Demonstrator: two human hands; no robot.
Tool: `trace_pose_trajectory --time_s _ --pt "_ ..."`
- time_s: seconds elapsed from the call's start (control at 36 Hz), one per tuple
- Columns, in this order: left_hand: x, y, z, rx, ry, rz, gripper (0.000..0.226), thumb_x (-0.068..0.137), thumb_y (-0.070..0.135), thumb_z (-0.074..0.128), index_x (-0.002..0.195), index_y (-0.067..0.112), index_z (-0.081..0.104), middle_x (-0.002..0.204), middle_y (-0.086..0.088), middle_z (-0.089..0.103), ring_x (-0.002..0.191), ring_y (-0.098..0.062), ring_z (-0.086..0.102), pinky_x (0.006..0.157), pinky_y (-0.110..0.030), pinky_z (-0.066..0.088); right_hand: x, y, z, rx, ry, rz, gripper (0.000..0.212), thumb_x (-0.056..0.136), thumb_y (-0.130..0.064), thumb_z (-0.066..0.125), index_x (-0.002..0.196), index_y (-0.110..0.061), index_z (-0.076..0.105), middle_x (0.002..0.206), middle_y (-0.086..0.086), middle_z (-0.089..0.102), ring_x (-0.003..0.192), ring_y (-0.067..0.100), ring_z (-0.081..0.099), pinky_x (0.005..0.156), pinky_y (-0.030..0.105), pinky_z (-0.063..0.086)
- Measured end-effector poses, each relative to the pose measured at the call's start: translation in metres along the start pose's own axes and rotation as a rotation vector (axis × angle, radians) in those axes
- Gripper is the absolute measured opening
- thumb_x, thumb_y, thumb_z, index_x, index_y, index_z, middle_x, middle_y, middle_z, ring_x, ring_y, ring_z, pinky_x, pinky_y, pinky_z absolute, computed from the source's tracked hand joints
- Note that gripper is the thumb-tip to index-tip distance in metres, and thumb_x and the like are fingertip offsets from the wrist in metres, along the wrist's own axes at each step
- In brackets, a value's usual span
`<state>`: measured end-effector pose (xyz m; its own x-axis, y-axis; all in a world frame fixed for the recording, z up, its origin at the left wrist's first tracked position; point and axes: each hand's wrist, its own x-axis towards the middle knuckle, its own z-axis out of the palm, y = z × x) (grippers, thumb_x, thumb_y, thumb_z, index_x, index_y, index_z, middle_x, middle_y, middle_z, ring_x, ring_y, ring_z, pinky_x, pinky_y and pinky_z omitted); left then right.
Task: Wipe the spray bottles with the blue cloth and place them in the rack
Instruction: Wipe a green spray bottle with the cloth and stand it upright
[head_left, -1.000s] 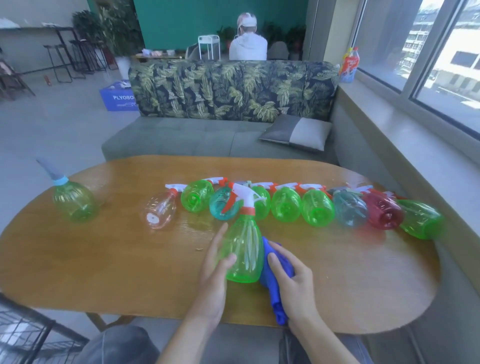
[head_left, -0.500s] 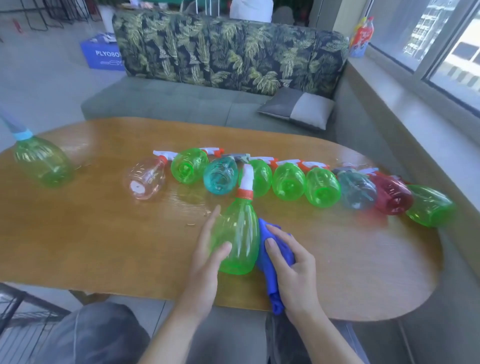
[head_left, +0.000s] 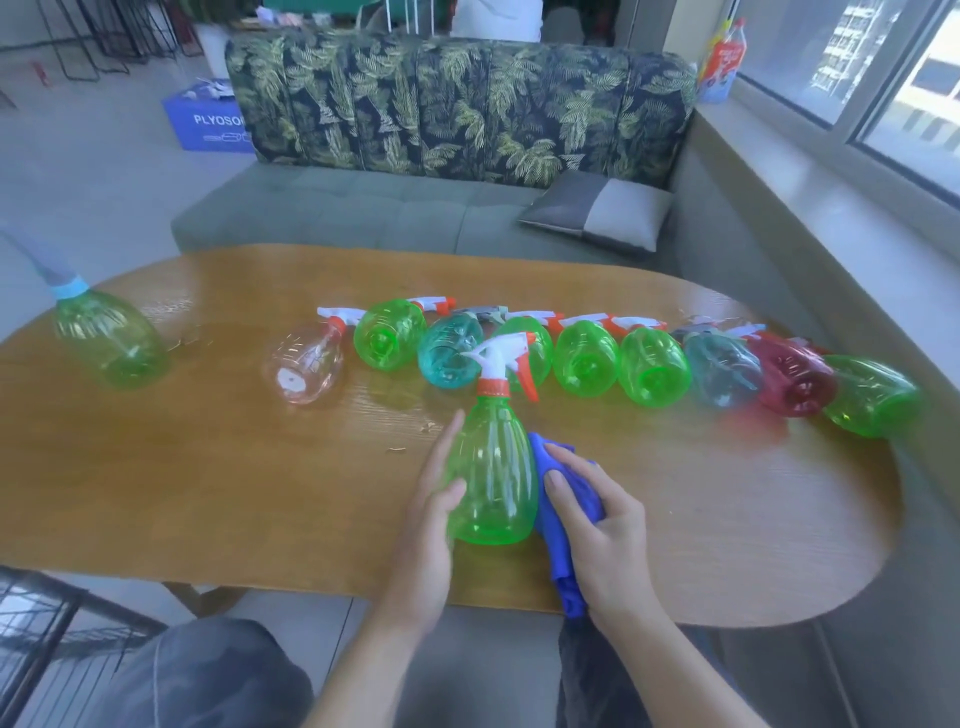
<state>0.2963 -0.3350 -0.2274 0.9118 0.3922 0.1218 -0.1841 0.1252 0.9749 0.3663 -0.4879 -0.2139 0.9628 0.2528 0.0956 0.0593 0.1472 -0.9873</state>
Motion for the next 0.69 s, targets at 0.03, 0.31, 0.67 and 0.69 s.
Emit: trace_pose_trajectory --time_s 0.03,0.31,0.67,0.69 --pt "0.000 0.000 -0.001 -0.019 -0.003 -0.006 0.064 0.096 0.042 0.052 0.160 0.047 0.047 0.171 0.009 0.042 0.162 -0.023 0.031 0.131 -0.063 0.020 0.000 0.000 0.000 -0.004 -0.004 -0.005 0.024 0.094 -0.024 0.069 0.113 -0.033 0.081 0.106 0.003 0.073 0.099 0.013 0.068 0.085 0.025 0.055" --pt "0.000 0.010 0.007 0.113 0.034 0.023 0.054 0.102 0.042 0.054 0.154 0.052 0.043 0.157 0.044 0.041 0.151 0.018 0.028 0.120 -0.019 0.026 -0.003 0.002 0.000 -0.112 0.003 -0.081 0.024 0.097 -0.020 0.069 0.119 -0.025 0.078 0.103 0.004 0.071 0.095 0.011 0.065 0.085 0.020 0.051" --pt "-0.006 0.012 0.002 0.024 0.055 0.045 0.067 0.091 0.067 0.070 0.153 0.053 0.052 0.163 0.029 0.046 0.155 0.000 0.037 0.129 -0.048 0.031 -0.016 -0.010 0.005 -0.371 -0.014 -0.284 0.025 0.096 -0.028 0.067 0.119 -0.030 0.077 0.099 -0.011 0.066 0.096 0.016 0.065 0.084 0.018 0.047" --pt "-0.006 0.011 0.002 0.005 0.072 0.040 0.063 0.091 0.062 0.072 0.151 0.055 0.054 0.162 0.028 0.047 0.154 0.000 0.039 0.129 -0.050 0.033 -0.016 -0.013 0.004 -0.409 -0.026 -0.309 0.025 0.095 -0.029 0.067 0.118 -0.032 0.077 0.101 -0.014 0.066 0.098 0.014 0.066 0.085 0.016 0.046"
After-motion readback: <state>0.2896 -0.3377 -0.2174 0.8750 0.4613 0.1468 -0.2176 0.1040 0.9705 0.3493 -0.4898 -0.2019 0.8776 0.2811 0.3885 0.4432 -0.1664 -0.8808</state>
